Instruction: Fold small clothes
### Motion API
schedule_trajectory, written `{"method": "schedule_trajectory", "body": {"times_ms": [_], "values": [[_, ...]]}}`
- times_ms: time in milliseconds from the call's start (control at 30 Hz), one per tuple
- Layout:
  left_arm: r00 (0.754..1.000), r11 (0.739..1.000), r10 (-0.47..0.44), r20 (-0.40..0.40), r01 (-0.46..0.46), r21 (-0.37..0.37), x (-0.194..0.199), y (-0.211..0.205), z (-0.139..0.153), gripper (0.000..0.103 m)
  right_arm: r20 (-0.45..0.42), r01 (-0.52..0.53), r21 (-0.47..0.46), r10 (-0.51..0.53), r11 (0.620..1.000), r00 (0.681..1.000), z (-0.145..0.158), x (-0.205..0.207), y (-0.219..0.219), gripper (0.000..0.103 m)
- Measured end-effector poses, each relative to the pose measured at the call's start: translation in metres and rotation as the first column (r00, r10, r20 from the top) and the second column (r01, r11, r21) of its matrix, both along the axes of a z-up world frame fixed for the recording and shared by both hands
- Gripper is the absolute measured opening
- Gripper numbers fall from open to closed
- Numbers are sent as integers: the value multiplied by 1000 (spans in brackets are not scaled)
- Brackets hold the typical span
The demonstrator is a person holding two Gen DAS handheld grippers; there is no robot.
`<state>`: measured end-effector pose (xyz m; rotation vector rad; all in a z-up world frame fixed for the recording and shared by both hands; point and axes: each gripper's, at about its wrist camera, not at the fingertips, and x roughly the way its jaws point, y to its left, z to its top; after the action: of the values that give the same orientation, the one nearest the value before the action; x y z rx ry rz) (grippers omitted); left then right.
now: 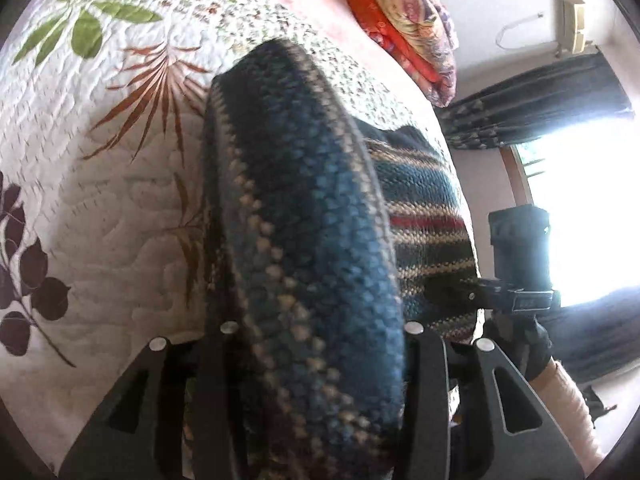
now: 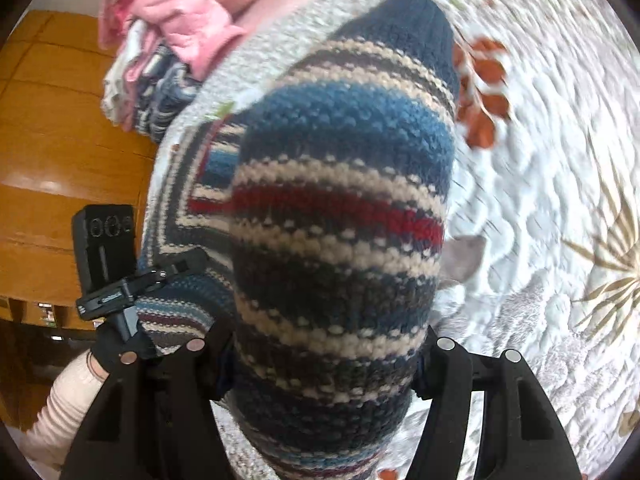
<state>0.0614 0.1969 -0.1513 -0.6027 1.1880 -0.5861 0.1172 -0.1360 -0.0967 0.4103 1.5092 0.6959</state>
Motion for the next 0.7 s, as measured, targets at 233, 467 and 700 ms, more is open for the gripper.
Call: {"method": "schedule_trajectory", "body": {"times_ms": [233,467,700], "values": [[1000,1000,13,27,-14,28,-5,0,-7,46,-9,3,2,-3,1000,1000,-9,1,1,72],[998,990,66,-14,-63,128,-32,16,20,58,23,37,-90,-35,995,999,21,-14,-10,83],[982,932,156,107,-182,314,-94,35,75,66,197,69,-137,-41,988,980,91,-63,-19,82]]}}
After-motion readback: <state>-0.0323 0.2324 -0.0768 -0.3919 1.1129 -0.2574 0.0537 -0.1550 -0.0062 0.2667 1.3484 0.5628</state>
